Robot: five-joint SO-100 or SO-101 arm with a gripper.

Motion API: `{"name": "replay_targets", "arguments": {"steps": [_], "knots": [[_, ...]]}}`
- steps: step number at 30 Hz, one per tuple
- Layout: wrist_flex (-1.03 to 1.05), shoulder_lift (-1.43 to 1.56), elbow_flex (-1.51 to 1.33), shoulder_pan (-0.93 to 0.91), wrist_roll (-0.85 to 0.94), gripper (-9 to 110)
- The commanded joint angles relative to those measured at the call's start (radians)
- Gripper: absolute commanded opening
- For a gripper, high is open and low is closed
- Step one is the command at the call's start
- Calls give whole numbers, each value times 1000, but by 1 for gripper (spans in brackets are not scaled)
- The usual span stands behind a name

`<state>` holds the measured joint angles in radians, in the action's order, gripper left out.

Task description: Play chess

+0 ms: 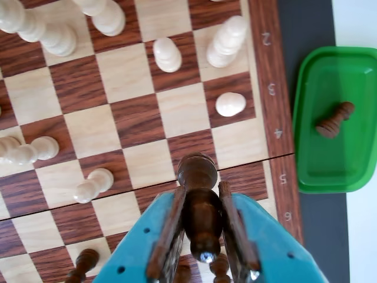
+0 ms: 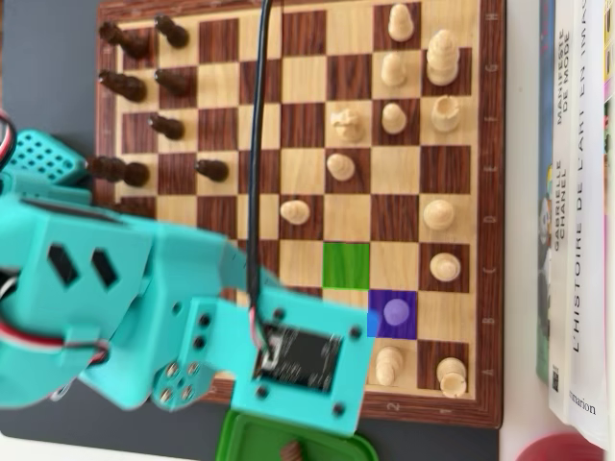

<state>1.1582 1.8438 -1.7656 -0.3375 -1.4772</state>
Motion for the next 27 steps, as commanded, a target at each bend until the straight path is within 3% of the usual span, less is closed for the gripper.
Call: {"name": "replay_targets", "arguments": {"steps": [1, 9, 27], "knots": [[28, 48, 14, -80, 35, 7], [43, 15, 35, -233, 129, 7], [52, -472, 479, -259, 215, 6]]}}
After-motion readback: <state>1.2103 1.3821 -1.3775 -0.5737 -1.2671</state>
